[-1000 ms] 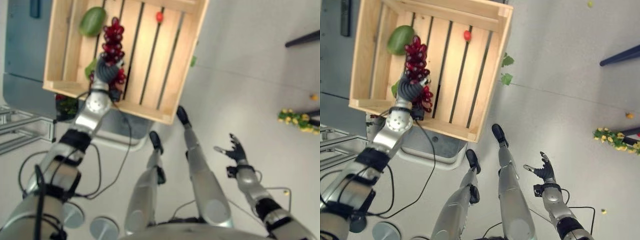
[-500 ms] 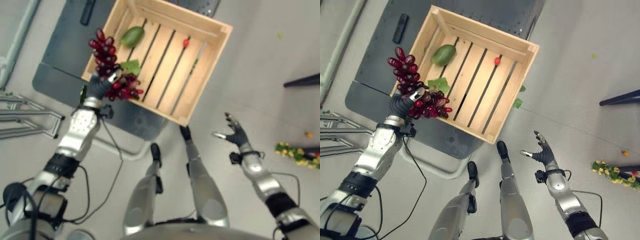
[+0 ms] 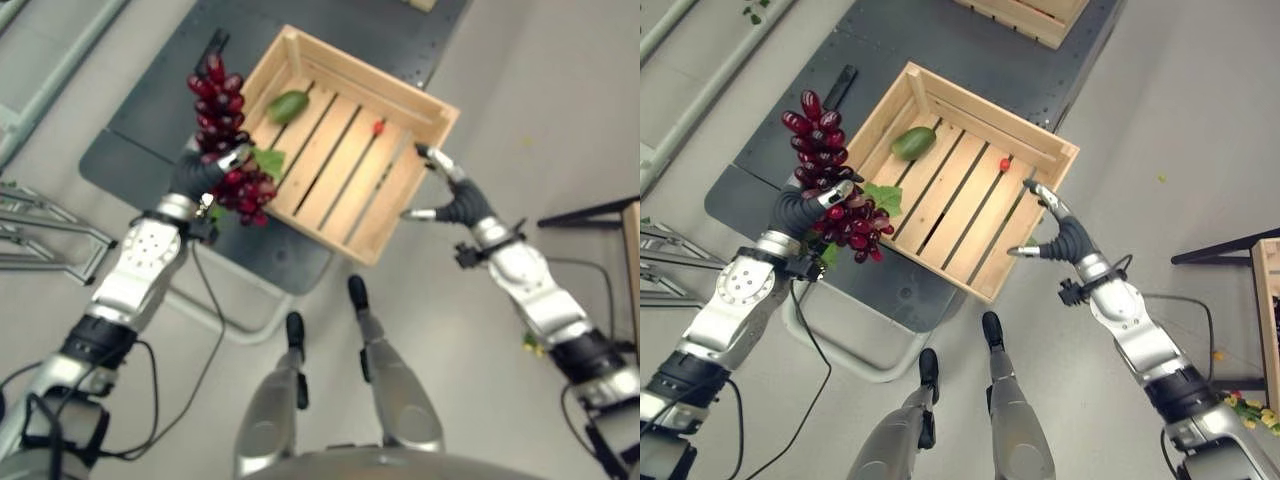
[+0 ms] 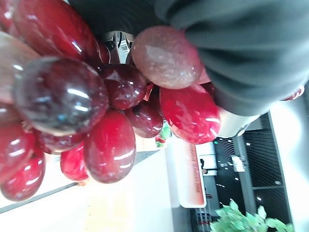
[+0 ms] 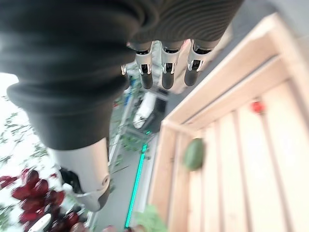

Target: Pick up the fruits from the basket on one side to the basket on the other side

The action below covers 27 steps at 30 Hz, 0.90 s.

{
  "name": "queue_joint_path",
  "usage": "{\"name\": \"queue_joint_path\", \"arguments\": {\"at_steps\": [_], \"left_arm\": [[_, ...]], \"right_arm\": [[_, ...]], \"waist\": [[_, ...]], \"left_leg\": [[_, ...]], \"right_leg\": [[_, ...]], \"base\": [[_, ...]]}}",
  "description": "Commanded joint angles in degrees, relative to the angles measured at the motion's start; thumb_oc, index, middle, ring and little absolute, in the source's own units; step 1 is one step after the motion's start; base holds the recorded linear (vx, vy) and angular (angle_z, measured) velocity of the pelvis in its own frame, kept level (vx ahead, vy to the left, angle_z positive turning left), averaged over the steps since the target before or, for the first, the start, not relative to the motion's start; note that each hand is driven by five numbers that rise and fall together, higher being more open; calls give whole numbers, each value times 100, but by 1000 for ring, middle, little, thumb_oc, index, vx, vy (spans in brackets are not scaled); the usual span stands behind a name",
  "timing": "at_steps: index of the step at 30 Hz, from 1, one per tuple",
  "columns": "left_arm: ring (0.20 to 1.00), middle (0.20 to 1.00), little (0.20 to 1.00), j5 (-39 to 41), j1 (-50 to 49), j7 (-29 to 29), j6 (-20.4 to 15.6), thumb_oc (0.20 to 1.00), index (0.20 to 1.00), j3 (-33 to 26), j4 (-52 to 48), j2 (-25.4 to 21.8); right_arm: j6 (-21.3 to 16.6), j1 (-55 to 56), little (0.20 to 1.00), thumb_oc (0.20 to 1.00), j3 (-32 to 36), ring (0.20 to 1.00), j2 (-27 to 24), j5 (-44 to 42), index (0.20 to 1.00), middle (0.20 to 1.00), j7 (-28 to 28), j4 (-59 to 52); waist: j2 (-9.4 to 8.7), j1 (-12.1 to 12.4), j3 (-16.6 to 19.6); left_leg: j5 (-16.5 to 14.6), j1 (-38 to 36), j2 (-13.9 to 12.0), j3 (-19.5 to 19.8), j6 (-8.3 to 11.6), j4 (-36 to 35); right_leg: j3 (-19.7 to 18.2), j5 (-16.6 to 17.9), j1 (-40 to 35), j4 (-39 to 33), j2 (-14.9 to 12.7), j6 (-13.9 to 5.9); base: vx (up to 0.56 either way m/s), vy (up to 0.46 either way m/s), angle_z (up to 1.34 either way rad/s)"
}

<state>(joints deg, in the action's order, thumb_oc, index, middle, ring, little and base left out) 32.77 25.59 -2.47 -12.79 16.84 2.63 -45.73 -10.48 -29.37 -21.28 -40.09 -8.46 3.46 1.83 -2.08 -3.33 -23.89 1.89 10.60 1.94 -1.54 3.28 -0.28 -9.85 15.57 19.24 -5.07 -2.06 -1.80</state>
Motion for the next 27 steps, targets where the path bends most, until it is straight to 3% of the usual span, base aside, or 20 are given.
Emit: {"name": "queue_joint_path", "arguments": {"at_steps": [1, 12, 27], "left_arm": [[200, 200, 200, 113, 434, 81, -308, 200, 200, 368, -263, 192], [200, 200, 200, -41, 1316, 15, -217, 200, 200, 1375, 211, 1184], [200, 200, 200, 92, 1598, -194, -200, 200, 200, 1946, 260, 2143]], "right_arm": [[-110, -186, 1000, 1000, -385, 1000, 300, -131, 1000, 1000, 2, 113], [156, -1233, 1000, 1000, -1440, 1000, 1636, -185, 1000, 1000, 27, 1249], [175, -1850, 1000, 1000, -1700, 1000, 2540, -848, 1000, 1000, 253, 2156]], "waist": [[243, 125, 903], [181, 346, 1195], [166, 556, 1235]], "left_leg": [[-102, 175, 74, 140, -75, -53], [-158, 25, 84, 259, -104, -73], [-211, -22, 109, 408, -148, -41]], "right_leg": [[5, -1094, -135, 551, -97, -685], [143, -1118, -359, 472, -152, -672], [234, -1215, -465, 573, -199, -675]], "base": [[32, -29, 12], [11, -13, 8], [13, -7, 8]]}}
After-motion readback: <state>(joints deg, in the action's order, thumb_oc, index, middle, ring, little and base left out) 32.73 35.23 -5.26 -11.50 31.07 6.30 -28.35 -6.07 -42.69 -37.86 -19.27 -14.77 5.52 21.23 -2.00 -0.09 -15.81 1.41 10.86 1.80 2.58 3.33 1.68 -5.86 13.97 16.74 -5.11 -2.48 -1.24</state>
